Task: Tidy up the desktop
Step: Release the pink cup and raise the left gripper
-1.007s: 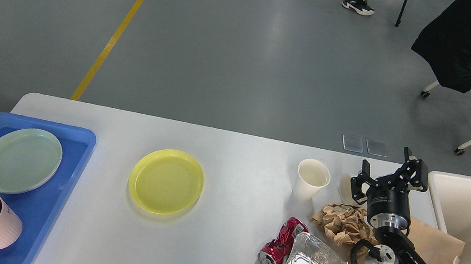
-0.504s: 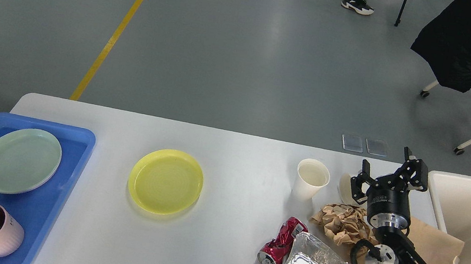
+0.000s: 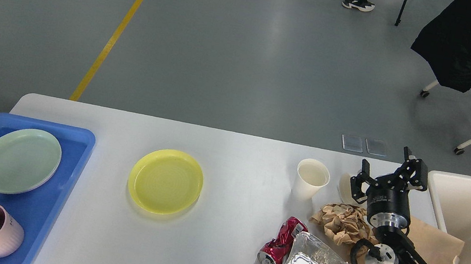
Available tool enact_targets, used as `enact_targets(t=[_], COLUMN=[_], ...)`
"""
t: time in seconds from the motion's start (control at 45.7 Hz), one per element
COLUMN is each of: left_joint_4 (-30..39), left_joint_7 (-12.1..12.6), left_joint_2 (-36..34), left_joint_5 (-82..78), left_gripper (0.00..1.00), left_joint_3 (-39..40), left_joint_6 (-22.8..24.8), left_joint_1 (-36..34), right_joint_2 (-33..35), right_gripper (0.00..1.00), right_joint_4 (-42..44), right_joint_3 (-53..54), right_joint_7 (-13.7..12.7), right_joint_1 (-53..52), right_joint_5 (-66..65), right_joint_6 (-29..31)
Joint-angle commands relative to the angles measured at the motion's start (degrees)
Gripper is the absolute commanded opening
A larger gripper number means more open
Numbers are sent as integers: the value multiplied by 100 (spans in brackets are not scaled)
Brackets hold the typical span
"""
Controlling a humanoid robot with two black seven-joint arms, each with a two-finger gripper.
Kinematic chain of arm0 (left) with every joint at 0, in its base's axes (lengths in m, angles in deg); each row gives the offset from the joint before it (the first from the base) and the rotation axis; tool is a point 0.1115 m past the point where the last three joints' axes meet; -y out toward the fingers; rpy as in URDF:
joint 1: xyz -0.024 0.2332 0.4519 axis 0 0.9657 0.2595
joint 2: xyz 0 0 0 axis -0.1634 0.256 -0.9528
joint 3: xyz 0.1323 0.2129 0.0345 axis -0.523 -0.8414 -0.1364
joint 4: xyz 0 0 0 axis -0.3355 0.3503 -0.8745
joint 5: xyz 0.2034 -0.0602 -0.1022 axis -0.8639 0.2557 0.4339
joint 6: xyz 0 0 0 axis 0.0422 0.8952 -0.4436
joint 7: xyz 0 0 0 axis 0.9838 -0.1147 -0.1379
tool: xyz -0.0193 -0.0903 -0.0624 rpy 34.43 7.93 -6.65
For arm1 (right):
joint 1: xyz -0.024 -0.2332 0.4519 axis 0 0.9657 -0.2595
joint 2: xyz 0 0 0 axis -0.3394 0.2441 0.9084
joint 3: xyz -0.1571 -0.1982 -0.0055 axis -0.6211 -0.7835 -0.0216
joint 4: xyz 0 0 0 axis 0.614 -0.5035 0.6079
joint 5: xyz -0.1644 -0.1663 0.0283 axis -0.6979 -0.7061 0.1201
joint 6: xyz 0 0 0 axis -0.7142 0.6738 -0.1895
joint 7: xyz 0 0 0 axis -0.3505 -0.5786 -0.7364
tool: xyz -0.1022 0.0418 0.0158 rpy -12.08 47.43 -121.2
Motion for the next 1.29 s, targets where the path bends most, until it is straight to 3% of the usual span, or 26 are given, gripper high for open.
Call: enact_targets(t=[0.0, 0.153, 0.416, 0.613, 0.81, 0.898, 0.985, 1.095, 1.27], left_joint_4=[367, 402, 411, 411, 490, 499, 446, 367, 262], left_joint_7=[1, -8, -8, -25, -60, -332, -430, -517, -948], left_joint_2=[414, 1257, 2980, 3183, 3201, 3218, 3236, 3236, 3052], left_joint_5=[169, 608, 1891, 2094, 2077, 1980, 1945, 1980, 1989], left_gripper=[97, 97, 97, 97, 97, 97, 97, 97, 97], left_joint_3=[-464, -526, 88, 668, 897, 976, 1012, 1012, 1029], left_joint_6=[356, 1209, 1623, 2150, 2212, 2230, 2195, 2168, 2011], left_joint_1=[-1256, -2127, -2927, -3437, -3385, -3367, -3253, -2779, -1787], right_joint_2=[0, 0, 0, 0, 0, 0, 0, 0, 0], right_gripper=[100, 100, 100, 100, 100, 100, 100, 100, 100], right_joint_4=[0, 0, 0, 0, 0, 0, 0, 0, -9], right_joint_3=[0, 0, 0, 0, 0, 0, 0, 0, 0], right_joint_7=[0, 0, 0, 0, 0, 0, 0, 0, 0], right_joint_1=[1, 1, 1, 1, 1, 1, 1, 1, 9], right_joint_5=[2, 2, 2, 2, 2, 2, 2, 2, 2], right_joint_6=[0, 0, 0, 0, 0, 0, 0, 0, 0])
